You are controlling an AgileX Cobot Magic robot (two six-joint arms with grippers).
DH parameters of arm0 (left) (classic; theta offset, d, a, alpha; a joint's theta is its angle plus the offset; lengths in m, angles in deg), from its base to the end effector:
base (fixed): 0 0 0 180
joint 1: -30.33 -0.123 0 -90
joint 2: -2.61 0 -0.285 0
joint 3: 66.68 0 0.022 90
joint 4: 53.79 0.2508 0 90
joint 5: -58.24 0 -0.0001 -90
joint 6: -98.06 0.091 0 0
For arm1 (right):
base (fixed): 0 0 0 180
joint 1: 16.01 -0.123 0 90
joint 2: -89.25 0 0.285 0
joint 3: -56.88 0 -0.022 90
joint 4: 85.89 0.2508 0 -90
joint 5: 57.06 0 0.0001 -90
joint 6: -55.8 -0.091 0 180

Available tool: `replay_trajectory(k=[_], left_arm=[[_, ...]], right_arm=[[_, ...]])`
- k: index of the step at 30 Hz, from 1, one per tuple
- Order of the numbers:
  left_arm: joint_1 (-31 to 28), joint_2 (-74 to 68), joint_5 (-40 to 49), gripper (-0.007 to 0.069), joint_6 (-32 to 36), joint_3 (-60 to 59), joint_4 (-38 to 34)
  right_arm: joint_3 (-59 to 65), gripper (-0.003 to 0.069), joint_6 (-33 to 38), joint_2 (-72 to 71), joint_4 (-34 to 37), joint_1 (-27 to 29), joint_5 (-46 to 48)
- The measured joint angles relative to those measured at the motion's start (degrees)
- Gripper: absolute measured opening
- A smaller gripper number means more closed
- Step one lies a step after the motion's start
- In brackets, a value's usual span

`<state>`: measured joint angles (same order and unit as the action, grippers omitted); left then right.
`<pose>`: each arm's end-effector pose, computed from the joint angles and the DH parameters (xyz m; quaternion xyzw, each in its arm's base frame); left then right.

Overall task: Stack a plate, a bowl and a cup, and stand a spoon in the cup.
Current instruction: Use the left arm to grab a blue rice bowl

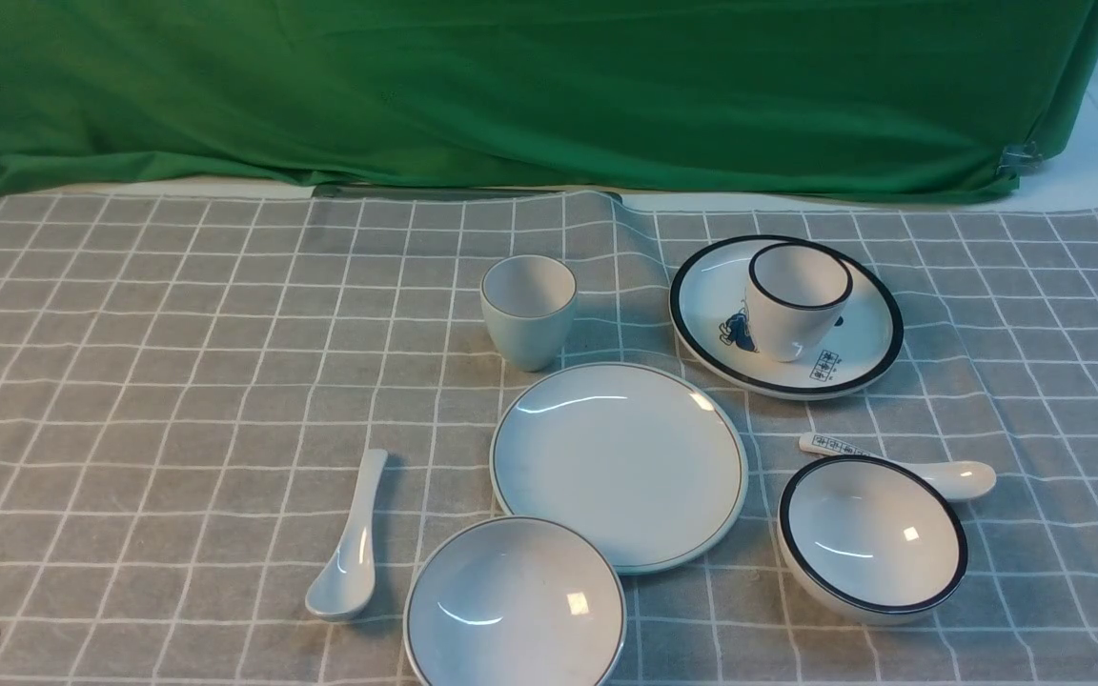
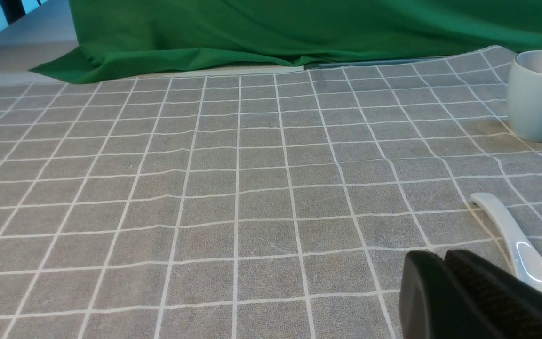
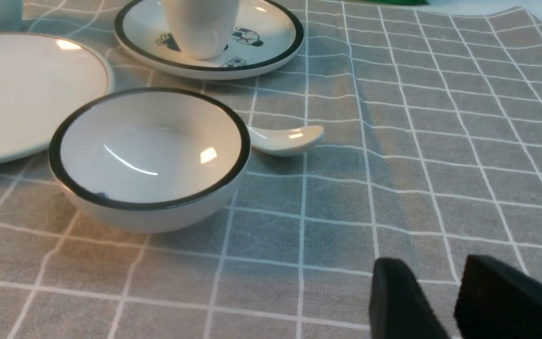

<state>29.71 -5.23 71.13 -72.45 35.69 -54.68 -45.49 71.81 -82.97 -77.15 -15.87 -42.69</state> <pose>0.0560 0.0003 0.1903 0.0539 0.7548 0.0514 0.6517 0.0555 0.0033 0.1883 -0.0614 0.7614 -0.0288 0.6447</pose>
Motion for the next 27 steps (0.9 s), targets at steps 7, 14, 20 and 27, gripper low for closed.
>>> replay_trajectory(k=[7, 14, 20, 27], left_arm=[[0.0, 0.0, -10.4, 0.0017, -3.3, 0.0, -10.5], [0.0, 0.0, -26.6, 0.0017, -13.0, 0.0, -19.3], [0.0, 0.0, -41.5, 0.0017, -17.3, 0.0, -19.9], [0.0, -6.4, -22.1, 0.0017, -20.8, 19.5, -19.4]], right_arm=[[0.0, 0.0242, 0.0, 0.0, 0.0, 0.0, -1.6], [0.0, 0.0242, -16.4, 0.0, 15.6, -0.1, -11.1], [0.0, 0.0242, -25.2, 0.0, 19.4, -0.1, -20.9], [0.0, 0.0242, -25.2, 0.0, 20.1, -0.1, -32.4]])
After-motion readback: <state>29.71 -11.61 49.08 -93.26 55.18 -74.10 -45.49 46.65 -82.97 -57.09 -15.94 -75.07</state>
